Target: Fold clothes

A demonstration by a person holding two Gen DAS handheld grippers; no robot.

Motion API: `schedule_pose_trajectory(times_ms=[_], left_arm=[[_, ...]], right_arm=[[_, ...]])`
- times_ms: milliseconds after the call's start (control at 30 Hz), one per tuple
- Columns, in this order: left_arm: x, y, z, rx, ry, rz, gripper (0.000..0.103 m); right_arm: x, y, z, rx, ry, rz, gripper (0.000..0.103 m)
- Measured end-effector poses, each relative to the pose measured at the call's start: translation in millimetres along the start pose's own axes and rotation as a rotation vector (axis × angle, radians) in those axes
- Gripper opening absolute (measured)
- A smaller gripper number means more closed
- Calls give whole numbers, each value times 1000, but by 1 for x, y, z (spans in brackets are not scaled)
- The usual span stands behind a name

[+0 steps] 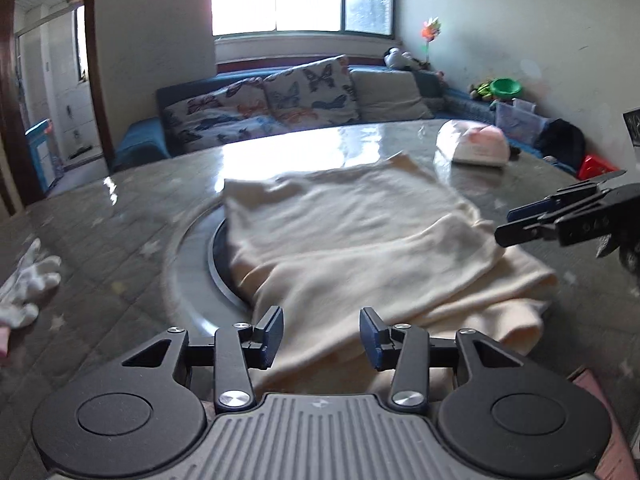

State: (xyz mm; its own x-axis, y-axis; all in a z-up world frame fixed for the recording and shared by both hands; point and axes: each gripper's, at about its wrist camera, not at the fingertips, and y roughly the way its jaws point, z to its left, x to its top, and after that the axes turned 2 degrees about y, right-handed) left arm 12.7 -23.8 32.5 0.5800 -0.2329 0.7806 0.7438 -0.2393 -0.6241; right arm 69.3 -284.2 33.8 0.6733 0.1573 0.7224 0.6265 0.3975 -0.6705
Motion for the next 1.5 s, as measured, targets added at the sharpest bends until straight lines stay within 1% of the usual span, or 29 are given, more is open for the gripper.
schedule_pose_trajectory(times_ms=[33,67,100,167,267,433,467,500,567,600,767,800,867,933,1033,1067,1133,1167,1200,1267,1367,1400,1433,1500], left_arm=[[-4,0,3,10,-2,6,46],[-7,0,6,13,-5,10,46],[-11,-1,8,13,-7,14,46],[-16,-1,11,15,-10,19,46],[-20,-1,15,22,-16,21,47],[-22,-1,13,19,11,4,48],[-23,-2,12,16,20,0,45],[-23,-2,12,10,24,-5,39],[-24,-2,10,-4,27,-10,34],[-24,-3,10,-4,30,-12,31],[-24,-6,10,-5,34,-28,16],[-25,-7,11,-5,27,-28,14],[-25,-7,13,-4,14,-27,11],[-26,-8,15,-1,5,-27,11],[-28,-9,18,5,-5,-24,10],[-29,-9,18,5,-8,-21,11],[-29,-9,19,7,-12,-14,12],[-29,-9,19,8,-13,-11,12],[-29,-10,19,7,-11,-12,13],[-29,-11,17,10,1,-17,14],[-28,-11,15,14,15,-19,14],[-29,-10,15,16,21,-19,14],[-29,-10,14,19,28,-20,14],[-30,-10,14,21,41,-24,12]], right_arm=[[-1,5,1,-1,4,11,49],[-1,10,1,-3,8,23,45],[-2,15,2,-5,11,34,43],[-1,16,4,-14,8,34,41],[-1,18,8,-27,2,33,28],[0,22,12,-44,-3,47,26],[0,22,14,-53,-12,46,22],[0,22,16,-62,-22,45,18],[1,22,19,-81,-41,44,15],[1,23,21,-90,-50,43,12],[4,11,33,-132,-125,-1,8],[5,7,36,-141,-144,-16,1],[8,-5,41,-150,-165,-47,1],[11,-14,44,-150,-174,-64,1],[8,-20,43,-135,-152,-64,1],[7,-16,40,-123,-134,-49,2],[5,-8,33,-103,-96,-25,11],[4,-4,30,-95,-77,-17,21],[3,0,28,-85,-68,-12,22],[3,8,25,-78,-48,0,22],[0,20,26,-97,-44,27,22],[-2,25,27,-103,-48,41,21],[-4,24,29,-113,-59,37,19],[-5,22,33,-125,-78,22,4]])
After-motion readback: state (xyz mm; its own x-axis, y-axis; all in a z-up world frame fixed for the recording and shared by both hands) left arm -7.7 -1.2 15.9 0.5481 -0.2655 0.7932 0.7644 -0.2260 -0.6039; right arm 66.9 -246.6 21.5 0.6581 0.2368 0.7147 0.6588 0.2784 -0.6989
